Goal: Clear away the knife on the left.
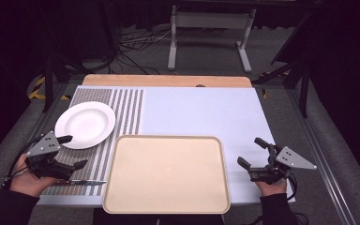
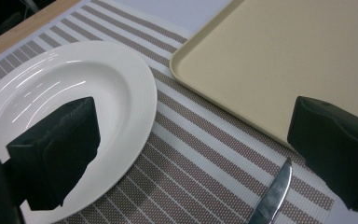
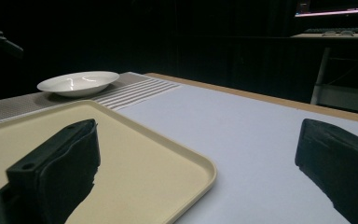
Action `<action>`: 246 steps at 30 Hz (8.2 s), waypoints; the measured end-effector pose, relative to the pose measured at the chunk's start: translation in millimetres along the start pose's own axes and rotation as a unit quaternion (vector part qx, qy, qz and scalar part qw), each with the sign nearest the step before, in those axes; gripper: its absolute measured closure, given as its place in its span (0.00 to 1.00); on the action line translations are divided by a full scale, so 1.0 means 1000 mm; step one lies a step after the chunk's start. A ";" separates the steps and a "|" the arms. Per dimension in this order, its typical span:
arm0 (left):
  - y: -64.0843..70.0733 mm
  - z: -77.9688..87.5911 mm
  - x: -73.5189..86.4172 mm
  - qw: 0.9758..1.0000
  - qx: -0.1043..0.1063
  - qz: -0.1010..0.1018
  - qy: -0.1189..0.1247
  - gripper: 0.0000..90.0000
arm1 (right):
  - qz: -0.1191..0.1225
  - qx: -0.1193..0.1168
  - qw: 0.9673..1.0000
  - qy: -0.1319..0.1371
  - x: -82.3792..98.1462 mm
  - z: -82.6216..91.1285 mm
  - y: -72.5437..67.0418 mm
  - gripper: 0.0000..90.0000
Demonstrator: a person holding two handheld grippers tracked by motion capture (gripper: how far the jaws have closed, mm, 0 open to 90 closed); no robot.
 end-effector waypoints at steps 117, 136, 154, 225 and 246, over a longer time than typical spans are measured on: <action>-0.001 -0.020 0.017 0.854 0.143 -0.202 -0.457 0.86 | -0.014 -0.031 0.999 -0.004 0.002 -0.005 -0.004 0.01; -0.002 -0.008 -0.033 0.931 0.072 -0.071 -0.350 0.86 | -0.010 -0.029 0.999 -0.006 0.002 -0.005 -0.004 0.01; 0.009 -0.014 -0.062 0.964 0.087 0.075 -0.238 0.86 | -0.011 -0.028 1.000 -0.008 0.002 -0.005 -0.003 0.01; 0.048 -0.131 -0.062 0.898 0.189 0.281 -0.281 0.86 | -0.019 -0.036 0.999 -0.010 0.003 -0.004 -0.002 0.01; 0.047 -0.135 -0.054 0.892 0.179 0.288 -0.298 0.86 | -0.019 -0.037 0.999 -0.010 0.003 -0.004 -0.001 0.01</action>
Point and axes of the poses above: each handheld gripper's, and its own axes: z roughly backward along the jaws, x roughly out of its underside, y roughly to its right, the point moved 2 cm from there along -z, roughly forward along the jaws, and after that the axes turned 11 degrees about x, right-handed, at the moved point
